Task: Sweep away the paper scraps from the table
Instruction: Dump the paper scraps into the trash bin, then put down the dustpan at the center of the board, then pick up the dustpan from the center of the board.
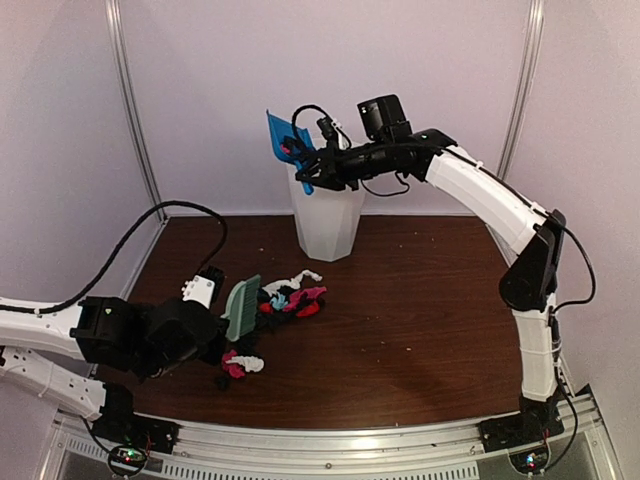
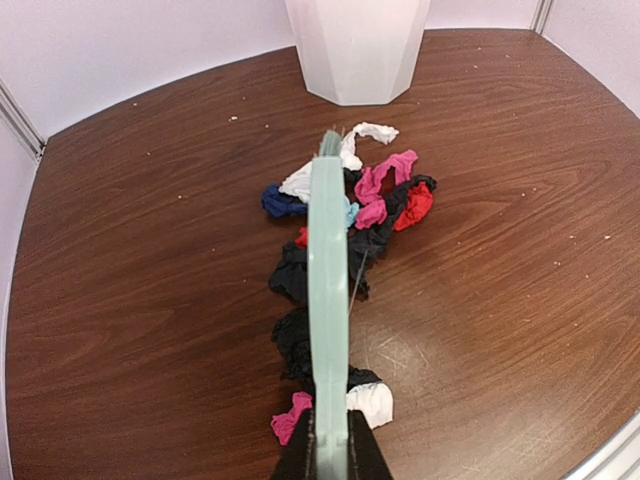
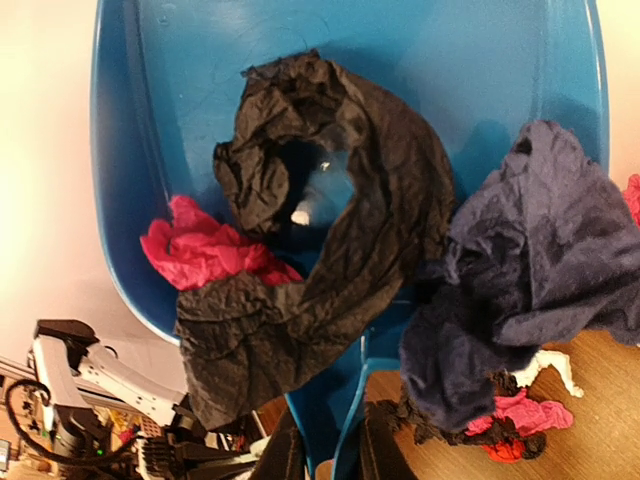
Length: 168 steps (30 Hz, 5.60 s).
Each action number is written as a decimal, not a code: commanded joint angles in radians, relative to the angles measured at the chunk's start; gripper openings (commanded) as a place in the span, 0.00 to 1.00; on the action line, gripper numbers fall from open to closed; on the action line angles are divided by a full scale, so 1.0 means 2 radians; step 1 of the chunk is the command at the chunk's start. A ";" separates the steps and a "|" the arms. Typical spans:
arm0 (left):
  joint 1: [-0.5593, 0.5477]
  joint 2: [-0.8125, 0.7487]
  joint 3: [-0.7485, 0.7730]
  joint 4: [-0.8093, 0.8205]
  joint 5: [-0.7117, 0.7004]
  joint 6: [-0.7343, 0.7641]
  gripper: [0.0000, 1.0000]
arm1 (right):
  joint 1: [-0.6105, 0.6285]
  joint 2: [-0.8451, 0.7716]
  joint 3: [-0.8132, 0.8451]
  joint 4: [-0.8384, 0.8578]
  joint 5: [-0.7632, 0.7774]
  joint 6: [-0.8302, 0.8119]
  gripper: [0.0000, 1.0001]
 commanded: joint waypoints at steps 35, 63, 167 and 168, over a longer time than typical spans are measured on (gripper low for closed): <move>0.002 -0.009 -0.006 0.044 0.007 0.018 0.00 | -0.064 0.033 -0.099 0.580 -0.165 0.471 0.00; 0.002 -0.119 -0.018 0.001 0.010 0.020 0.00 | 0.106 -0.323 -0.485 0.042 0.178 -0.038 0.00; 0.002 -0.090 -0.034 0.067 0.013 0.049 0.00 | 0.333 -0.311 -1.000 0.538 0.567 0.004 0.46; 0.002 -0.090 -0.034 0.066 0.014 0.048 0.00 | 0.333 -0.309 -1.001 0.539 0.568 0.004 0.46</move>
